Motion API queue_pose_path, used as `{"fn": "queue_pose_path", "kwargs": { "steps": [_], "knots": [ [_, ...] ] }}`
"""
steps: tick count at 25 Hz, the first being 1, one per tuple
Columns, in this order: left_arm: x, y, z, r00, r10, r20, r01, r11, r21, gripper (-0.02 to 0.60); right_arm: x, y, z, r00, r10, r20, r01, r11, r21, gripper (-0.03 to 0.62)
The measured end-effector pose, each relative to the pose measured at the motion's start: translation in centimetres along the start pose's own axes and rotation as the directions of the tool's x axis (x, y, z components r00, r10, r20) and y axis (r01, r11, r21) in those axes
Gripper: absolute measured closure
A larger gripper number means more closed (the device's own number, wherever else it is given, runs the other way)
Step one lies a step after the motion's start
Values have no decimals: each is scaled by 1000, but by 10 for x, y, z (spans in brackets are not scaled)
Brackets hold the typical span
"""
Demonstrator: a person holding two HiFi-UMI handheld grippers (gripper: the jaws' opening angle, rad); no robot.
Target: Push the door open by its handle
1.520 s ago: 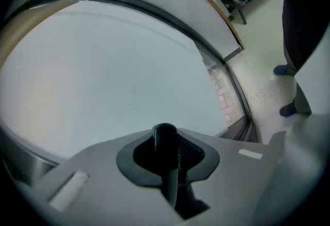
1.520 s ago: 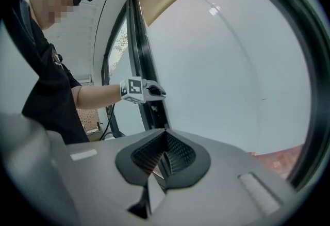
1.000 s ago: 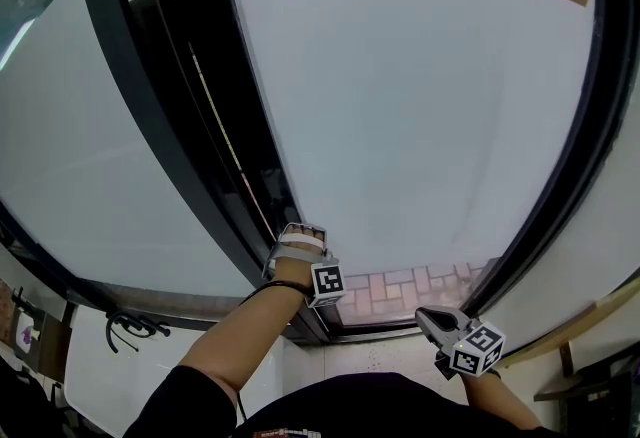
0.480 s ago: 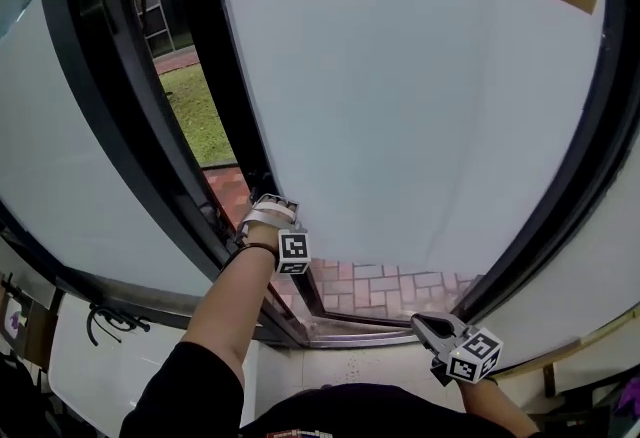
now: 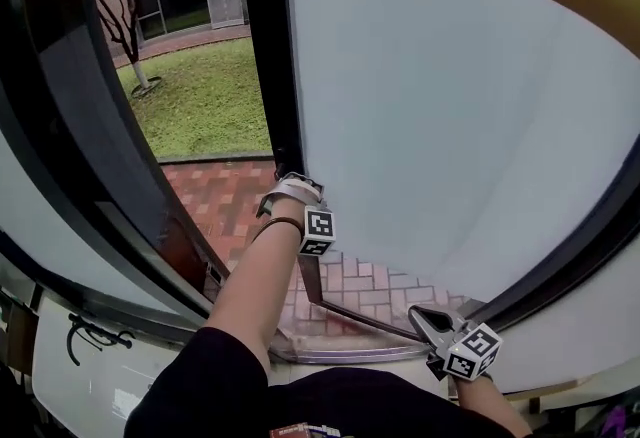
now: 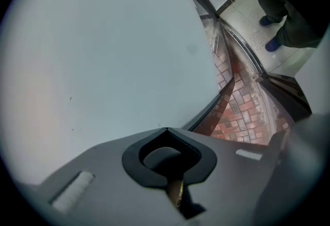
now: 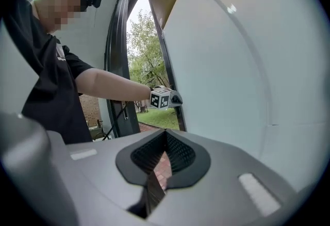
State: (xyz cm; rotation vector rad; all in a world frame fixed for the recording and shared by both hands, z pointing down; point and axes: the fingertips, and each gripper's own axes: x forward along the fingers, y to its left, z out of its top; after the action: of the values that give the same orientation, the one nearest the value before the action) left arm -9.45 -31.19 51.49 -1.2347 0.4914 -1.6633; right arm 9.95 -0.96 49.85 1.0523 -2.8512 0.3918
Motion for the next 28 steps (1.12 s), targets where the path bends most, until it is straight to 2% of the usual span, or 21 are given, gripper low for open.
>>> {"fn": "queue_pose_path", "kwargs": {
  "steps": [5, 11, 14, 17, 21, 24, 26, 28],
  "knots": [
    [55, 41, 16, 998, 25, 58, -27, 999, 32, 581, 30, -64, 18, 999, 40, 4, -40, 999, 3, 594],
    [119, 75, 24, 986, 64, 152, -75, 995, 68, 581, 86, -118, 36, 980, 193, -56, -198, 975, -105, 594],
    [148, 103, 41, 979, 73, 191, -89, 993, 78, 581, 108, -159, 46, 970, 232, -67, -239, 965, -109, 594],
    [175, 138, 62, 952, 87, 293, -110, 992, 63, 581, 132, -188, 56, 962, 262, -75, -269, 956, -112, 594],
    [214, 182, 83, 897, 102, 431, -122, 992, 20, 581, 192, -234, 62, 957, 277, -80, -287, 945, -157, 594],
    [233, 213, 106, 860, 134, 492, -163, 986, 18, 581, 244, -280, 72, 972, 230, -51, -236, 953, -189, 594],
    [234, 227, 124, 825, 169, 540, -210, 978, 15, 581, 268, -304, 79, 983, 181, -25, -183, 970, -159, 594],
    [239, 242, 137, 800, 185, 570, -243, 970, 28, 581, 288, -325, 87, 989, 146, -21, -148, 982, -115, 594]
  ]
}}
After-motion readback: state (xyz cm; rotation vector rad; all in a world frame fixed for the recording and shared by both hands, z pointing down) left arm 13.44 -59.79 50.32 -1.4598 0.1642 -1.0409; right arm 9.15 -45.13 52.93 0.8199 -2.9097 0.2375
